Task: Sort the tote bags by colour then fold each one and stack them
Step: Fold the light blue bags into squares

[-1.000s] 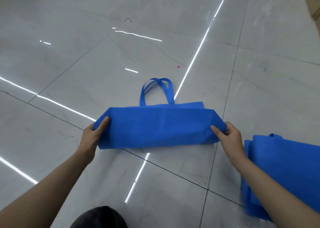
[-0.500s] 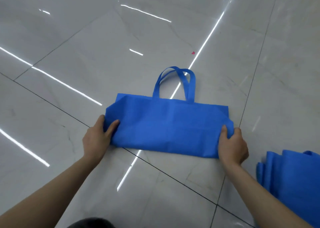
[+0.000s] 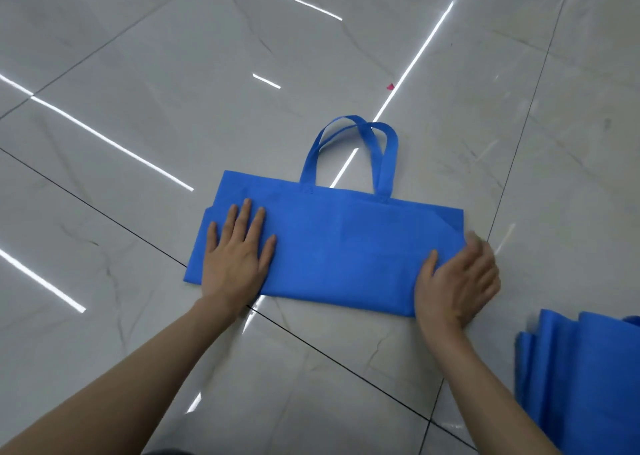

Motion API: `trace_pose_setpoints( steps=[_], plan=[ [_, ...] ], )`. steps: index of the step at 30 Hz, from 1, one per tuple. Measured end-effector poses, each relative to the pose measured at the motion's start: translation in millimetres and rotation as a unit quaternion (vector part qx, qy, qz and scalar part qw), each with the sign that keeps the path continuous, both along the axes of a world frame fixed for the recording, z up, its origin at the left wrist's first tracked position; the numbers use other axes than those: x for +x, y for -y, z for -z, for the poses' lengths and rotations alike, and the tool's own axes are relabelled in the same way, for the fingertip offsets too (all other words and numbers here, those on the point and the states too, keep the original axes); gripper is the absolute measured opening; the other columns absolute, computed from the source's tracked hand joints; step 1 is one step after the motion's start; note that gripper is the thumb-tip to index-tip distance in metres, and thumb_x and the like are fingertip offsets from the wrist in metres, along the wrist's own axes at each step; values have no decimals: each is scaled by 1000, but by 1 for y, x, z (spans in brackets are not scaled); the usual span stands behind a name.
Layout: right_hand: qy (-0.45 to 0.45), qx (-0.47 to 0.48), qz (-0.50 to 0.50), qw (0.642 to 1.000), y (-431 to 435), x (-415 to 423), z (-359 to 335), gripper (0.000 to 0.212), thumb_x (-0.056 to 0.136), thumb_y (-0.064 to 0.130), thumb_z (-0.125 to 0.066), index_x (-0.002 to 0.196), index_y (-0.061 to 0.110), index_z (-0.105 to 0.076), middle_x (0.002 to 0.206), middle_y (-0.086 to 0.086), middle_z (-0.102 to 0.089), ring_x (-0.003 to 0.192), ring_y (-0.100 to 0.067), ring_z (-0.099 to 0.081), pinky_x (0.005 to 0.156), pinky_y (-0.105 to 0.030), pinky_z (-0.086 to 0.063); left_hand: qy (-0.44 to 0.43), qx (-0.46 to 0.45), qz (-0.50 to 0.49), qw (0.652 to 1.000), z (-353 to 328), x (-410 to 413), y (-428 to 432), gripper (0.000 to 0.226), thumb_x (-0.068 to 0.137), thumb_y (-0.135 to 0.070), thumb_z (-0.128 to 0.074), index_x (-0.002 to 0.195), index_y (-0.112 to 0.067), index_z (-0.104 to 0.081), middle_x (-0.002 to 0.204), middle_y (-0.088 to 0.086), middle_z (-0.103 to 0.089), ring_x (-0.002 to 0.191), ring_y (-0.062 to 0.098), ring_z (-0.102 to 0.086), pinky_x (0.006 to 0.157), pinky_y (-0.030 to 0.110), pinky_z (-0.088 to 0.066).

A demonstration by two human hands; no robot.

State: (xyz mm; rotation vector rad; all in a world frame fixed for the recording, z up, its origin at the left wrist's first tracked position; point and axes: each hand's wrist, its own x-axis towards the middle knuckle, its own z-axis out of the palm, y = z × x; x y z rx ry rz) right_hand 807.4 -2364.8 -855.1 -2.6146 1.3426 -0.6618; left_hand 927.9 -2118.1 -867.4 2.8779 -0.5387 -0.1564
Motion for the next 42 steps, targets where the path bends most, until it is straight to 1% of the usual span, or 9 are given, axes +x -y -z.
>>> trace_pose_setpoints(
  steps=[3, 8, 11, 13, 17, 22, 27, 35, 42],
  plan=[
    [44, -45, -234, 970, -53, 22, -7, 47, 91, 27, -43, 134, 10, -40, 138, -18, -47, 125, -31, -39, 104, -45, -27, 6, 4, -8, 1000, 3, 1, 1, 70, 89, -57, -5, 149, -24, -21, 158, -1, -12, 145, 18, -8, 116, 42, -2],
    [-183, 77, -392, 898, -125, 64, 0, 53, 93, 39, -26, 138, 23, -48, 146, 2, -44, 131, -21, -44, 105, -45, -37, 4, 9, -17, 1000, 3, 1, 1, 69, 89, -55, -7, 148, -22, -25, 157, 0, -15, 145, 19, -11, 115, 43, -5],
    [-268, 76, -395, 876, -108, 66, 8, 60, 91, 49, -10, 147, 33, -29, 156, 7, -24, 144, -20, -22, 115, -45, -12, 6, 8, -20, 1000, 4, 1, 0, 68, 90, -55, -8, 148, -24, -22, 157, -2, -14, 145, 17, -9, 115, 41, -5],
    [-270, 73, -352, 893, -80, 59, 13, 63, 88, 55, 1, 149, 40, -6, 159, 11, 0, 147, -19, 2, 114, -44, 7, 5, 5, -19, 1000, 3, 1, -1, 67, 91, -56, -9, 149, -25, -21, 157, -3, -13, 145, 17, -8, 116, 41, -4],
    [-296, 85, -223, 925, -6, 32, 8, 55, 98, 53, -12, 147, 41, 7, 158, 11, 13, 145, -20, 13, 116, -46, 7, -2, 7, -10, 1000, 3, 0, -1, 68, 90, -58, -7, 149, -26, -19, 158, -4, -12, 145, 16, -6, 116, 39, -1],
    [-285, 82, -220, 929, 6, 20, 7, 52, 98, 50, -11, 141, 38, 18, 158, 9, 14, 145, -19, 14, 117, -46, 6, 25, 8, -25, 999, -7, -6, 13, 57, 97, -44, -24, 145, -13, -32, 156, 7, -20, 144, 24, -13, 115, 48, -2],
    [-265, 68, -219, 937, 7, 20, 11, 53, 98, 50, -8, 148, 38, 4, 159, 9, 6, 146, -19, 9, 117, -46, 4, 29, -55, 240, 969, -13, -50, 77, 48, 96, -37, -29, 136, -19, -48, 148, 1, -39, 136, 20, -33, 109, 43, -23],
    [-249, 61, -219, 941, 7, 19, 16, 61, 87, 54, 6, 146, 38, 5, 159, 6, 1, 146, -20, 6, 117, -46, 3, -10, 7, 64, 998, 3, 23, 6, 62, 89, -60, -15, 146, -37, -23, 156, -10, -17, 144, 17, -14, 114, 47, -6],
    [-216, 65, -218, 949, 4, 23, 12, 64, 89, 53, -6, 148, 35, -23, 158, 2, -18, 145, -25, -11, 115, -49, -8, 1, 32, 46, 998, 0, 29, -1, 66, 87, -65, -11, 147, -39, -20, 157, -7, -13, 145, 18, -8, 114, 47, -4]
  ],
)
